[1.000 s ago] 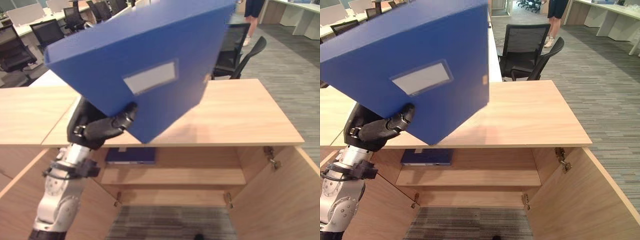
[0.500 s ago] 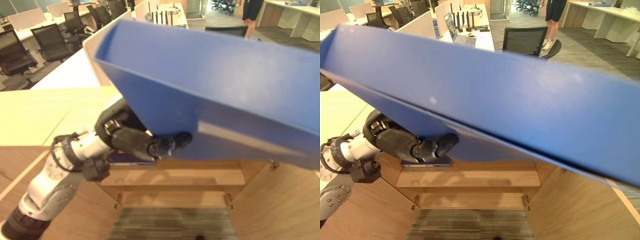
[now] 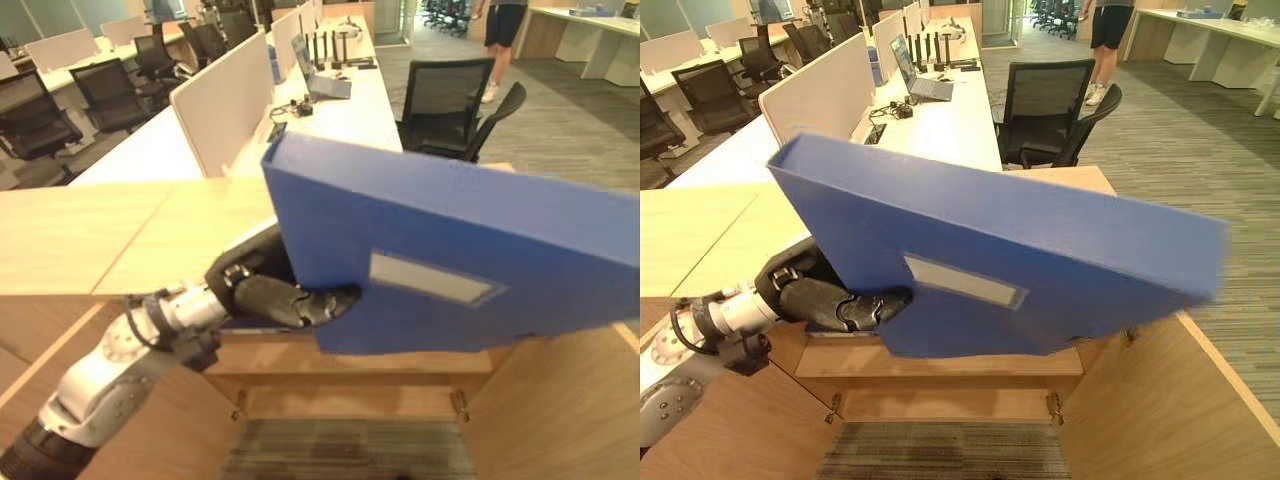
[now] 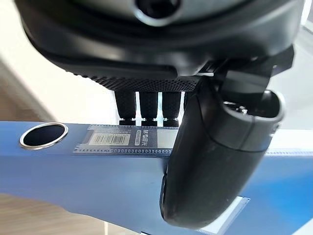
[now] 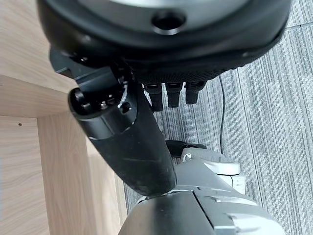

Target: Put the empty folder in the office cabinet

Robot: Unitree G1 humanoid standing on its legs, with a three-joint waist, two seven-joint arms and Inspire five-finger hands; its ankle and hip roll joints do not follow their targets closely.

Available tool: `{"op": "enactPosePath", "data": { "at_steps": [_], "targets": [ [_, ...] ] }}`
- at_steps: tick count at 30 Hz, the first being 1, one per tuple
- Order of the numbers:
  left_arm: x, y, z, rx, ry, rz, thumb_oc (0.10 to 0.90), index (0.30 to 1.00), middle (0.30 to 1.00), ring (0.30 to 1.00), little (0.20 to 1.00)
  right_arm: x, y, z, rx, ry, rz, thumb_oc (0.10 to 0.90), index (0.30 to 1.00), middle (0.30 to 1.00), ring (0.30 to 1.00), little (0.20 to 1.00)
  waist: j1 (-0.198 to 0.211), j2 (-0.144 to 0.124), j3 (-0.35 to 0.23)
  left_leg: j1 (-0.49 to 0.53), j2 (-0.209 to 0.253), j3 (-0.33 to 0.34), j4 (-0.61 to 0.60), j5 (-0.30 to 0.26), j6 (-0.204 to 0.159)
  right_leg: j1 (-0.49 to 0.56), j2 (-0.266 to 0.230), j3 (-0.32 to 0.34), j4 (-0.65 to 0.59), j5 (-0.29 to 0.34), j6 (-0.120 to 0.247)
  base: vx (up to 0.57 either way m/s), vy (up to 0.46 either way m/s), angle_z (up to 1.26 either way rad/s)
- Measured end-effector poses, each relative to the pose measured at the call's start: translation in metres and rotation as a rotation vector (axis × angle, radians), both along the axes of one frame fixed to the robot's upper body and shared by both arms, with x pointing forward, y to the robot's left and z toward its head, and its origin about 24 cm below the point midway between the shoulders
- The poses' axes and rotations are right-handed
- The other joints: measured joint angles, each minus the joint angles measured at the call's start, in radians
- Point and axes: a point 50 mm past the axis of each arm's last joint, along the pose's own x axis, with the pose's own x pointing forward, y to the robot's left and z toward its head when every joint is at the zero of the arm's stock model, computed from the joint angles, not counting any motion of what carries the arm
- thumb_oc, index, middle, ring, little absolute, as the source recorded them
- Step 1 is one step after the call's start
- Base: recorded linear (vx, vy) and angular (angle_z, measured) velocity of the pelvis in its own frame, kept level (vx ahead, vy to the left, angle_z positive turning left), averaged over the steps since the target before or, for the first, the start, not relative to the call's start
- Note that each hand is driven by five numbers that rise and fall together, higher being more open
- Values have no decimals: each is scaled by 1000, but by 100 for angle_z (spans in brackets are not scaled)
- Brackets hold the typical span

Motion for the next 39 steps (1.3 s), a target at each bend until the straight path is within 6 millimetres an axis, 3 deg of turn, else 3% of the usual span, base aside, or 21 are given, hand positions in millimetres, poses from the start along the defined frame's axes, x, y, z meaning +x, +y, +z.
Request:
{"op": "enactPosePath", "data": {
  "at_steps": [2, 6, 8, 14, 16, 22, 26, 33, 39],
  "targets": [
    [-2, 11, -32, -40, 139, 101, 400, 300, 300, 300, 300, 1, 0, 0, 2, -6, -5, 800, 900, 900, 900, 900, 3, -3, 0, -1, 0, 0, 0, 0, 0, -1, 0, 0, 0, 0, 0, 0, 0, 0],
    [-11, 21, -68, -106, 288, 235, 400, 300, 300, 300, 300, 13, 5, 2, 40, -85, -90, 800, 900, 900, 900, 900, 5, -10, -1, -5, 0, 1, 0, -1, 0, -5, 0, 1, 0, 0, 0, 0, 0, 0],
    [-15, 24, -74, -92, 316, 253, 400, 300, 300, 300, 300, 22, 10, 3, 69, -145, -134, 800, 900, 900, 900, 900, 4, -13, -2, -10, 0, 1, 0, 0, 0, -10, 0, 1, 0, 0, 0, 0, 0, 0],
    [-27, 33, -90, -82, 399, 302, 400, 300, 300, 300, 300, 83, 23, 35, 180, -486, -164, 800, 900, 900, 900, 900, 5, -12, -1, -15, 0, 3, 0, 0, 2, -16, 0, 3, 0, 0, 0, 0, 0, 0],
    [-33, 36, -96, -72, 428, 303, 400, 300, 300, 300, 300, 119, 18, 64, 198, -687, -139, 800, 900, 900, 900, 900, 5, -15, -1, -14, -1, 4, 0, 2, 5, -17, 0, 3, 0, 0, 0, 0, 0, 0],
    [-32, 49, -96, -23, 400, 323, 400, 300, 300, 300, 300, 141, -2, 97, 177, -838, -124, 800, 900, 900, 900, 900, 4, -15, 0, -15, -1, 4, 0, 4, 8, -16, 0, 4, 0, -1, 2, 0, 0, 0],
    [-29, 62, -84, 10, 335, 359, 400, 300, 300, 300, 300, 147, -8, 116, 184, -905, -40, 800, 900, 900, 900, 900, 1, -14, 1, -17, 0, 3, 0, 3, 8, -18, 0, 4, 0, -4, 4, 0, 0, 0],
    [-28, 64, -80, 61, 299, 326, 400, 300, 300, 300, 300, 160, 4, 143, 320, -990, 118, 800, 900, 900, 900, 900, 0, -16, 7, -28, 0, 3, 0, 3, 8, -29, 0, 3, 0, -4, 4, 0, 0, 0],
    [-26, 68, -72, 142, 267, 279, 400, 300, 300, 300, 300, 160, 0, 161, 415, -914, 361, 800, 900, 900, 900, 900, 6, -22, 12, -30, 0, 2, 4, 5, 9, -34, 1, 1, 0, -1, -1, 0, 0, 0]
  ]
}}
